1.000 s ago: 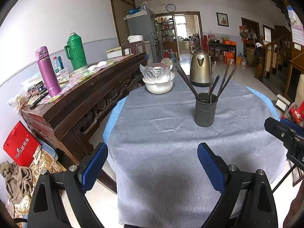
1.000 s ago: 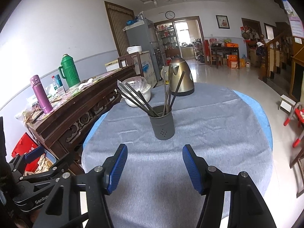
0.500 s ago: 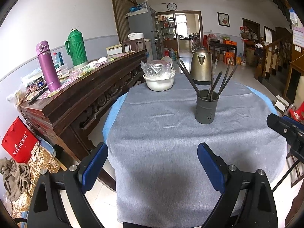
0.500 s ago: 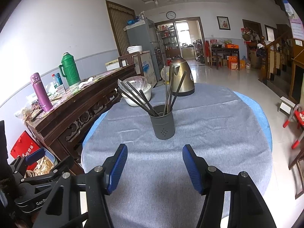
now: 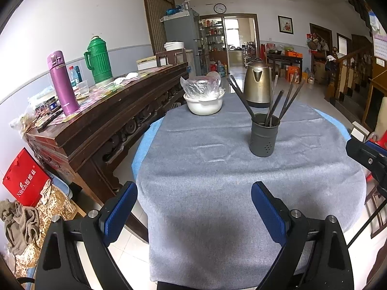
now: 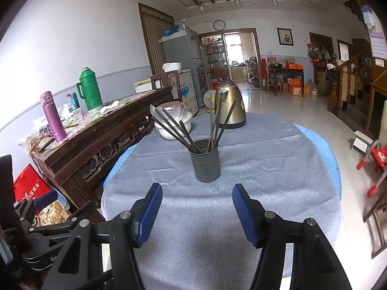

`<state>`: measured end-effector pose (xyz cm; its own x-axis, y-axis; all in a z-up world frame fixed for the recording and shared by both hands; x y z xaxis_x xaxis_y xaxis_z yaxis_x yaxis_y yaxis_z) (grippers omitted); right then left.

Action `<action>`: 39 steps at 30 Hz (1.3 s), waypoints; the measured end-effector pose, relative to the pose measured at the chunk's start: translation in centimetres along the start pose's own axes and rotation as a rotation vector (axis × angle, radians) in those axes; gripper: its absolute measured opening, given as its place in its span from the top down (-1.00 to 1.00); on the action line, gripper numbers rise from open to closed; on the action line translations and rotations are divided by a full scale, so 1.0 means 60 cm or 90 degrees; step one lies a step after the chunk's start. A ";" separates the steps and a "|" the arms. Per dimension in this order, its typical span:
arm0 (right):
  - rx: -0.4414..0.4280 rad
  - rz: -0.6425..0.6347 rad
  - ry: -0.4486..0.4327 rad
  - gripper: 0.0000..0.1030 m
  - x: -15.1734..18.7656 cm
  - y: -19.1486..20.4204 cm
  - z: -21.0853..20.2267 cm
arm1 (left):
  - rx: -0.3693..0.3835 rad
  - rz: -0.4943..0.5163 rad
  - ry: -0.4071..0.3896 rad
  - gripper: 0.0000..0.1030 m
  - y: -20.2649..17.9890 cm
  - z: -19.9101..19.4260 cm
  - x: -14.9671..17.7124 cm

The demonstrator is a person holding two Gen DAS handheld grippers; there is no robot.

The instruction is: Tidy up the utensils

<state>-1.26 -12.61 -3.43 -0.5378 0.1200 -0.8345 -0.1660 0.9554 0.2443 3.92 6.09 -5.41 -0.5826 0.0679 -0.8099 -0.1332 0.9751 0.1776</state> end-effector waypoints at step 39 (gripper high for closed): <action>0.058 0.049 0.095 -0.25 -0.003 -0.117 0.127 | 0.058 0.038 0.109 -0.85 -0.122 0.131 -0.002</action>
<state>6.31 -17.31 -8.74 -0.6643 0.1582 -0.7305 -0.0479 0.9663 0.2528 11.23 0.58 -11.02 -0.7166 0.0969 -0.6907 -0.0262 0.9859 0.1655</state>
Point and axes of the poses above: each gripper's, at about its wrist camera, not at the fingertips, and z roughly the way its jaws point, y to its left, x to its underside, the point moved 10 cm from there along z, roughly the way its jaws point, and after that the axes turned 6 degrees about -x, right-handed, at the moved point
